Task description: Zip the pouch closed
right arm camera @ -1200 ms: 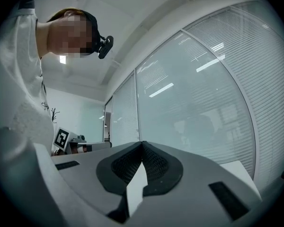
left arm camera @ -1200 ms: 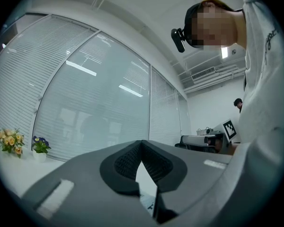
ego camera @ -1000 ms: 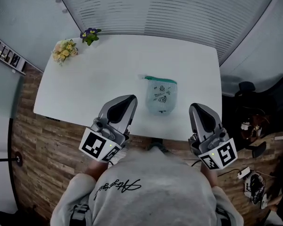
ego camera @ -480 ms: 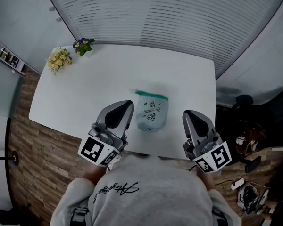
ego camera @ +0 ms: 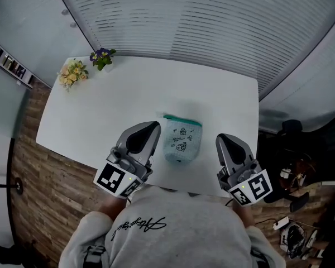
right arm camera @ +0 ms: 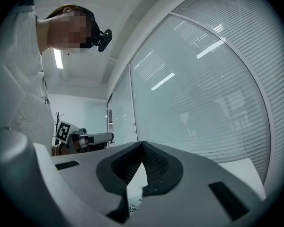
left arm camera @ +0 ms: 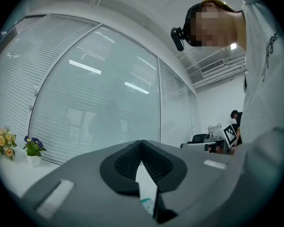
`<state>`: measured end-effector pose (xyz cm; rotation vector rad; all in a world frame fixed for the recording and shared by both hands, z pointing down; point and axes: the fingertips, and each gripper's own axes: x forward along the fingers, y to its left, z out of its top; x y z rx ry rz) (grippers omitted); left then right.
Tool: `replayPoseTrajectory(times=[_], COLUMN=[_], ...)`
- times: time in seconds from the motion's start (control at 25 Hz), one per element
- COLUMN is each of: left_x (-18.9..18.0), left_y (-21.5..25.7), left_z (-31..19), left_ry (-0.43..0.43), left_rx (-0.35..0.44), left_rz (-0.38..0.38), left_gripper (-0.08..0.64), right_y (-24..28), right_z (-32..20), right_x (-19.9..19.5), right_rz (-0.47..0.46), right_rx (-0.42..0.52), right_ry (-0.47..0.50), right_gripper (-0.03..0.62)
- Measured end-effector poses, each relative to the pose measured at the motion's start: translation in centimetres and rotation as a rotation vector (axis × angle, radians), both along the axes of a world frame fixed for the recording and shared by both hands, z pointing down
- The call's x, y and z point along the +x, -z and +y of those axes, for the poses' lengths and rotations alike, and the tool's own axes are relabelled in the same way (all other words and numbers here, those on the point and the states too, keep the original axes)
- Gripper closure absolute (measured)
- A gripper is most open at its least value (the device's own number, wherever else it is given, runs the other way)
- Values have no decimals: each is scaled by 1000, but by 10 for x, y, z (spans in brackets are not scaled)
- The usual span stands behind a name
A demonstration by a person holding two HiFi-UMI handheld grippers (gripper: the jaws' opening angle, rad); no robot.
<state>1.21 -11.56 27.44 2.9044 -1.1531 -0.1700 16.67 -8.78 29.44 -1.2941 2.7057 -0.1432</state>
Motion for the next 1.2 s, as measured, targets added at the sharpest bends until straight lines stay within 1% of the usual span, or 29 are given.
replayPoseTrajectory(times=[0.2, 0.32, 0.52, 0.68, 0.8, 1.04, 1.12, 1.2], left_x=[-6, -14, -25, -26, -30, -32, -31, -30], left_y=[-3, -2, 0, -3, -8, -12, -13, -15], left_z=[-11, -14, -25, -26, -26, -24, -24, -22], left_ry=[-26, -51, -70, -82, -90, -95, -98, -102], left_rx=[-11, -17, -13, -18, -27, -39, -42, -47], left_rz=[13, 7, 18, 32, 27, 24, 26, 25], left_gripper=[558, 558, 558, 558, 558, 558, 558, 558], right_y=[-1, 4, 14, 7, -3, -47, -75, -109], right_z=[-12, -15, -19, -15, -16, -26, -31, -34], right_x=[-5, -14, -24, -23, -23, -26, -24, -22], right_rz=[13, 17, 25, 50, 60, 117, 165, 209], right_rx=[-1, -4, 20, 2, -17, -137, -180, -245], right_ry=[-50, -62, -93, -128, -152, -160, -181, -189], right_gripper=[591, 591, 591, 591, 591, 591, 591, 591])
